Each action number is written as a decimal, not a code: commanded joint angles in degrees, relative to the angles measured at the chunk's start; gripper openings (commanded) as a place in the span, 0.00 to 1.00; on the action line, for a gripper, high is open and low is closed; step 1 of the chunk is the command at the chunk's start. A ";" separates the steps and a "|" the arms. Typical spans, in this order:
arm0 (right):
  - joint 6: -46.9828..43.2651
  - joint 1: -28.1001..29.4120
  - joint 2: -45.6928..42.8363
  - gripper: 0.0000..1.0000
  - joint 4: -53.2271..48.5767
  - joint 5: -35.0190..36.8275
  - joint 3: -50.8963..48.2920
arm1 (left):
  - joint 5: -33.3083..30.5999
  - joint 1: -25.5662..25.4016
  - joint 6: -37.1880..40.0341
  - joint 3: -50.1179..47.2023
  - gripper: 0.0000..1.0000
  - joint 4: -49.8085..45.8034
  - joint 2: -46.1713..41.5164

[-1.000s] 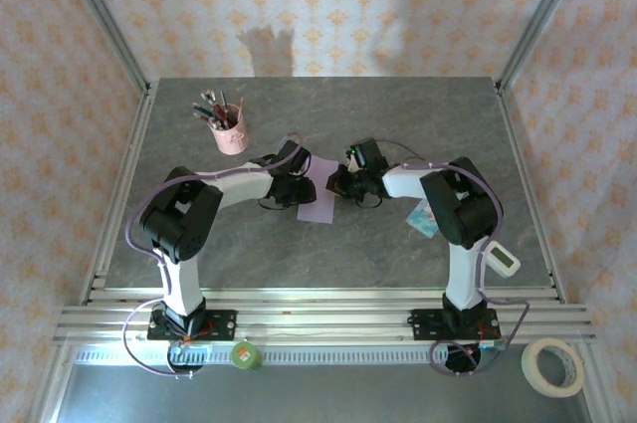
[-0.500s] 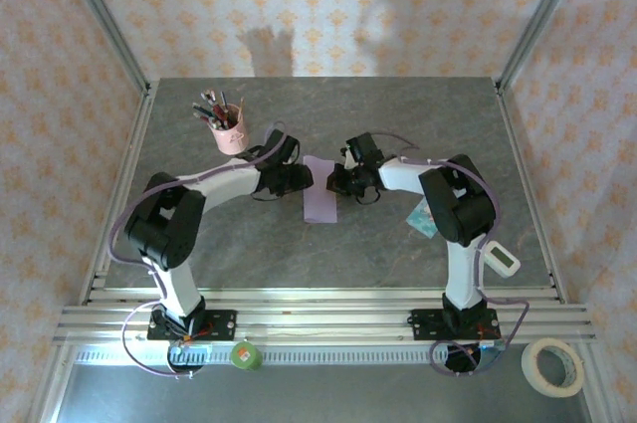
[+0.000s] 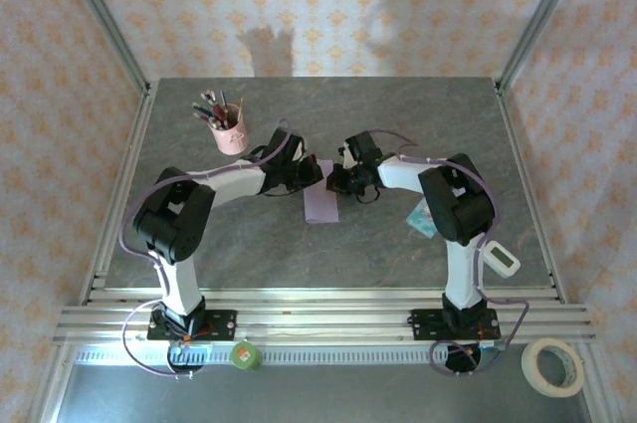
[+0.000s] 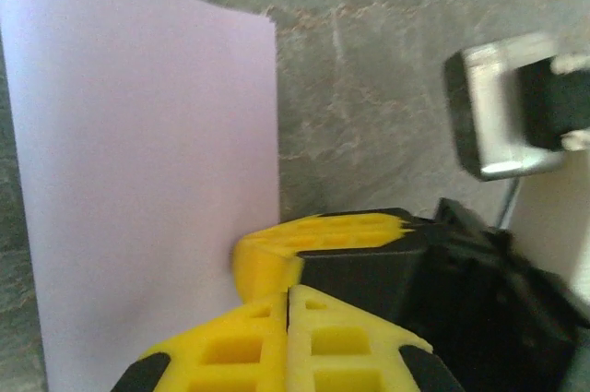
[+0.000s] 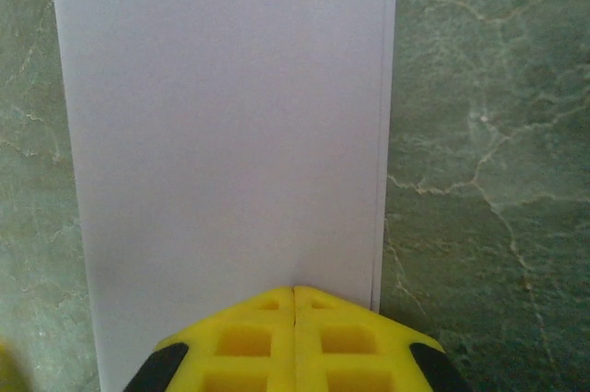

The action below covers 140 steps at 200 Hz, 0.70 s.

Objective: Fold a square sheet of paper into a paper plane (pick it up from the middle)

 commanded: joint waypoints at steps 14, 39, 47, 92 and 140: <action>-1.16 -0.36 6.55 0.00 -10.32 9.60 -4.02 | -0.03 -0.67 0.94 2.14 0.00 -2.73 2.58; -1.62 -0.36 6.93 0.00 -10.79 10.14 -4.33 | 0.35 -0.66 1.29 2.08 0.00 -3.12 5.17; -1.77 -0.29 7.14 0.00 -11.09 10.34 -4.26 | 0.30 -0.67 1.57 1.98 0.00 -3.30 5.46; -2.07 -0.36 7.72 0.00 -11.90 12.24 -5.47 | -1.37 -0.57 4.19 0.85 0.00 -5.27 6.93; -2.14 -0.36 10.04 0.00 -14.25 16.08 -6.70 | -3.57 1.33 7.09 -2.19 0.00 -7.44 5.92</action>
